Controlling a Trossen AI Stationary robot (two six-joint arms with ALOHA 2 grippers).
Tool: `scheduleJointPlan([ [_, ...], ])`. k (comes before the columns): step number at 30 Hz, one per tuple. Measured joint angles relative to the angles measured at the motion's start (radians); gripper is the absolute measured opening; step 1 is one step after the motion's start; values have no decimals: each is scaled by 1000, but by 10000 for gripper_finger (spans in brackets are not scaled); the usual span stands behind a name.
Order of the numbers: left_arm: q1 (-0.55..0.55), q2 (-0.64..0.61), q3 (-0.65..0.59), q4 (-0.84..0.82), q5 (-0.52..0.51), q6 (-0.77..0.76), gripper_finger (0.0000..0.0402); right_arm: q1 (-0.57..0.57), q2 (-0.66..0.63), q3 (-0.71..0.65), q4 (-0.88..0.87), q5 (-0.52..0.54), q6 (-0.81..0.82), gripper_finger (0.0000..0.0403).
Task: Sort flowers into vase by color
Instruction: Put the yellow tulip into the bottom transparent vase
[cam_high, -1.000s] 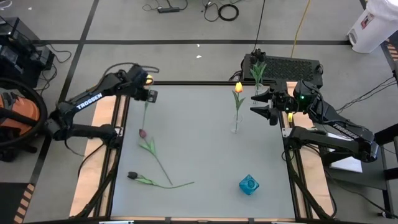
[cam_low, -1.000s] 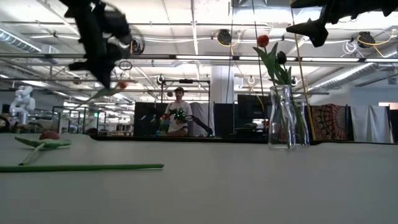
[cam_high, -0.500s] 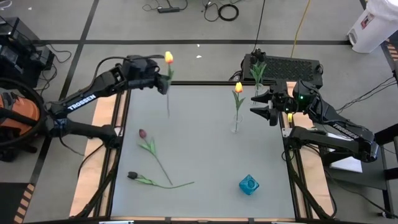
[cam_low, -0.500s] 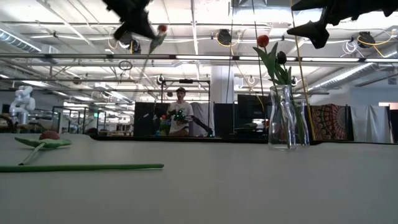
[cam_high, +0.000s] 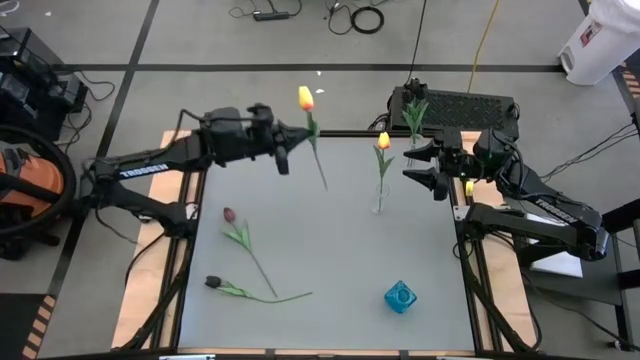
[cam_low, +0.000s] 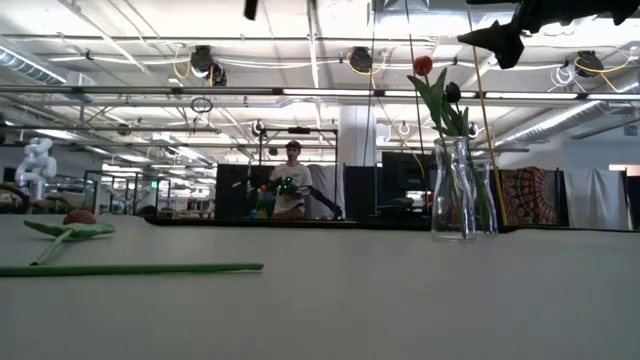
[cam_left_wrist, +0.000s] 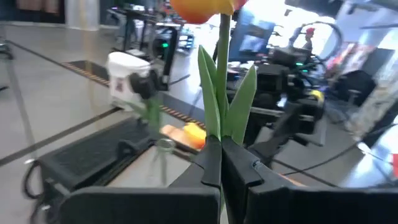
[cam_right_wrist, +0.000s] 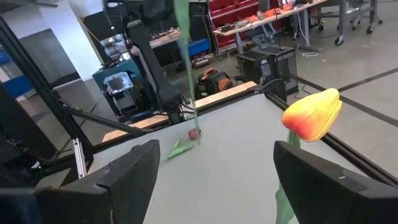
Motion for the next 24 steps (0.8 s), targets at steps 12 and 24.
scheduleJointPlan([
  [12, -152, 152, 50, 164, -130, 64, 0, 0, 0, 6, -4, -23, 3, 306],
  [24, -169, 309, 250, 157, -126, 150, 0, 0, 0, 91, -2, -29, 3, 306],
])
